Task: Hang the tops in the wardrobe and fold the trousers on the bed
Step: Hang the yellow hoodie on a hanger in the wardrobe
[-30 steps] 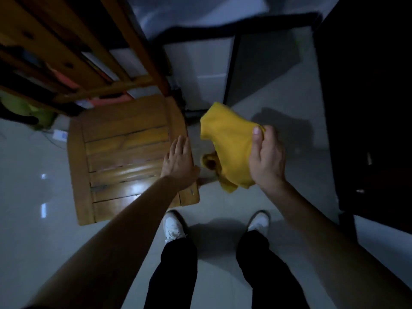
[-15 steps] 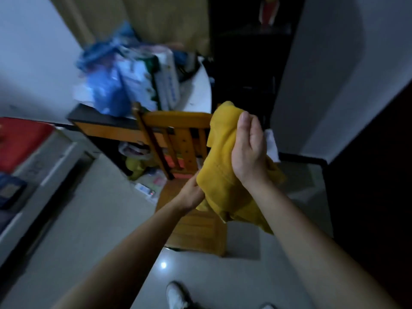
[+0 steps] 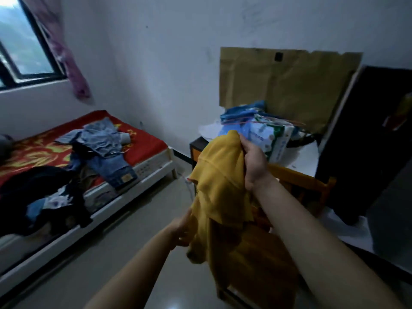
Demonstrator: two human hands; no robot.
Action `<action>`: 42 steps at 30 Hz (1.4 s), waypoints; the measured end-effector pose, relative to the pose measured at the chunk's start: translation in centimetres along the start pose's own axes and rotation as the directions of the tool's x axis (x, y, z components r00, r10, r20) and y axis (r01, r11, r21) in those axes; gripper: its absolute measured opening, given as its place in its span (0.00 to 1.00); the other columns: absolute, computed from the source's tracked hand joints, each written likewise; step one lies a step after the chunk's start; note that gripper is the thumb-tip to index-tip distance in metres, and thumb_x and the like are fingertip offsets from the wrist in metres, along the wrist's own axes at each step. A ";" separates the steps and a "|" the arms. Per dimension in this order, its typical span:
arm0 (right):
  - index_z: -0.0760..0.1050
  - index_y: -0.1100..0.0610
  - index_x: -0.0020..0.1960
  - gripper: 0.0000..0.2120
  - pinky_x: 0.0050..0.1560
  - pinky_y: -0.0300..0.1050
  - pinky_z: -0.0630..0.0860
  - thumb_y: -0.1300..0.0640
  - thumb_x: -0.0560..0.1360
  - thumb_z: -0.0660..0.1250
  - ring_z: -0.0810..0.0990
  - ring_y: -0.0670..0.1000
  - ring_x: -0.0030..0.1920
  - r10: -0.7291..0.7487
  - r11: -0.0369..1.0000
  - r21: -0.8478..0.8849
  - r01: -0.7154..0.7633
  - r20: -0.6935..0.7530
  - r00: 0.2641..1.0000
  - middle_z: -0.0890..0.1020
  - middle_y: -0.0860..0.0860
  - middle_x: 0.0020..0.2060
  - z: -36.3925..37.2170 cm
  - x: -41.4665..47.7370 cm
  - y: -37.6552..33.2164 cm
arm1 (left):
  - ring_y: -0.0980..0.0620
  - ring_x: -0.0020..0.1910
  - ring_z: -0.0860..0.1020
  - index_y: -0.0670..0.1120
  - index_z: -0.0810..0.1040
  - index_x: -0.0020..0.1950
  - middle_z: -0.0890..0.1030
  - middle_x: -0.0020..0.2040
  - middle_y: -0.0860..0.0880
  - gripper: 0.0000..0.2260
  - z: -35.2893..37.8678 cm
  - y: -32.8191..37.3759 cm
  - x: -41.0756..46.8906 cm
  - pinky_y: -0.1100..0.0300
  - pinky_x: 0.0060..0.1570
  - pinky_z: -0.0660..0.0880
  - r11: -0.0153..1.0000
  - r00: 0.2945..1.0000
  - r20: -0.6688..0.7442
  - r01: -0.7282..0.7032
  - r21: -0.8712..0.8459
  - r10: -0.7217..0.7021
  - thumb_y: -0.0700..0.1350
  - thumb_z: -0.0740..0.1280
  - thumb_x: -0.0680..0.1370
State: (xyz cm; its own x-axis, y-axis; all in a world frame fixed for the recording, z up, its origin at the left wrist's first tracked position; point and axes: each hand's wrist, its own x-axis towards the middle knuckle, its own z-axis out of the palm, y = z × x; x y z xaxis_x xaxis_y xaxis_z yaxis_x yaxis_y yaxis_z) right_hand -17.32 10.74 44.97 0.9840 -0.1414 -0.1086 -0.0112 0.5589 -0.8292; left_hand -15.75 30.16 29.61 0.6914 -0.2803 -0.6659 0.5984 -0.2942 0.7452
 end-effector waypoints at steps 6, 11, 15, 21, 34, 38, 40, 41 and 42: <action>0.86 0.58 0.46 0.15 0.46 0.45 0.81 0.46 0.75 0.69 0.85 0.53 0.46 0.038 0.999 -0.021 -0.033 0.321 0.946 0.86 0.55 0.42 9.1 0.9 5.2 | 0.34 0.67 0.70 0.45 0.75 0.64 0.74 0.65 0.37 0.36 -12.4 -1.9 -0.2 0.38 0.67 0.66 0.727 0.987 -0.157 -0.083 -0.682 -0.034 0.73 0.57 0.74; 0.80 0.48 0.31 0.23 0.33 0.35 0.75 0.29 0.67 0.71 0.79 0.44 0.30 0.136 0.875 -0.478 0.076 0.394 0.909 0.78 0.43 0.27 9.8 2.7 8.6 | 0.44 0.38 0.81 0.45 0.77 0.41 0.78 0.42 0.41 0.14 -20.7 -2.1 -3.5 0.51 0.39 0.80 0.383 0.907 -0.409 -0.414 -0.826 0.098 0.49 0.58 0.82; 0.70 0.47 0.29 0.29 0.34 0.37 0.68 0.21 0.61 0.69 0.73 0.45 0.34 0.230 0.224 -0.929 0.293 0.343 0.911 0.72 0.41 0.29 8.8 6.5 14.7 | 0.43 0.43 0.79 0.45 0.77 0.40 0.78 0.42 0.43 0.09 -25.8 -1.3 -7.5 0.48 0.58 0.73 0.207 0.813 -0.539 -0.579 -0.789 0.219 0.45 0.58 0.73; 0.76 0.57 0.45 0.29 0.42 0.46 0.73 0.30 0.77 0.57 0.79 0.54 0.46 0.431 0.041 -0.896 0.443 0.416 0.801 0.78 0.53 0.41 15.6 9.7 22.9 | 0.42 0.48 0.80 0.44 0.81 0.50 0.82 0.44 0.43 0.14 -30.4 0.9 -12.7 0.48 0.54 0.77 0.232 0.649 -0.703 -0.760 -0.607 0.291 0.52 0.63 0.75; 0.78 0.59 0.61 0.21 0.61 0.62 0.76 0.43 0.81 0.61 0.79 0.62 0.57 0.391 0.717 -0.697 0.001 0.404 0.827 0.81 0.60 0.57 38.5 19.0 30.9 | 0.40 0.54 0.81 0.40 0.75 0.63 0.81 0.55 0.40 0.24 -43.8 -0.4 -18.6 0.41 0.59 0.76 0.344 0.220 -0.937 -0.887 -0.308 -0.271 0.59 0.66 0.78; 0.75 0.60 0.59 0.16 0.39 0.53 0.78 0.47 0.83 0.61 0.81 0.60 0.42 0.602 0.718 -0.614 -0.326 0.315 0.734 0.81 0.60 0.44 42.8 23.6 32.9 | 0.40 0.59 0.78 0.40 0.77 0.62 0.79 0.60 0.39 0.19 -48.1 -3.9 -23.1 0.40 0.64 0.73 0.316 0.047 -0.930 -0.933 -0.171 -0.365 0.53 0.61 0.81; 0.74 0.62 0.62 0.20 0.49 0.57 0.80 0.45 0.83 0.59 0.82 0.60 0.48 0.663 0.670 -0.697 -0.255 0.407 0.629 0.81 0.60 0.49 45.4 23.9 33.7 | 0.42 0.51 0.81 0.40 0.76 0.64 0.81 0.54 0.40 0.18 -48.5 -5.3 -25.0 0.39 0.60 0.75 0.343 -0.070 -0.875 -0.933 -0.113 -0.479 0.51 0.65 0.80; 0.71 0.61 0.67 0.24 0.56 0.59 0.79 0.44 0.83 0.58 0.81 0.60 0.52 0.679 0.638 -0.753 -0.160 0.454 0.577 0.80 0.59 0.54 46.7 23.6 34.2 | 0.42 0.52 0.80 0.41 0.75 0.66 0.81 0.55 0.40 0.19 -48.5 -5.9 -25.5 0.39 0.60 0.75 0.355 -0.101 -0.857 -0.930 -0.100 -0.505 0.52 0.65 0.80; 0.66 0.60 0.73 0.27 0.58 0.61 0.78 0.42 0.82 0.57 0.79 0.60 0.56 0.694 0.613 -0.787 -0.065 0.498 0.520 0.79 0.58 0.57 48.0 22.9 34.6 | 0.41 0.56 0.79 0.43 0.74 0.68 0.80 0.59 0.39 0.21 -48.5 -6.4 -25.9 0.38 0.62 0.74 0.360 -0.103 -0.850 -0.927 -0.107 -0.516 0.54 0.64 0.80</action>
State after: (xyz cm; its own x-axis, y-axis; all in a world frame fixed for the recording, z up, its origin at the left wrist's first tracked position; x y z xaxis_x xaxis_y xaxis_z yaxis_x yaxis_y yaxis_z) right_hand 13.37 66.01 40.14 0.5929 0.7210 -0.3586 -0.2105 -0.2911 -0.9332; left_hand -17.81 83.60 43.80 -0.0360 0.9575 -0.2860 -0.3819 0.2513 0.8894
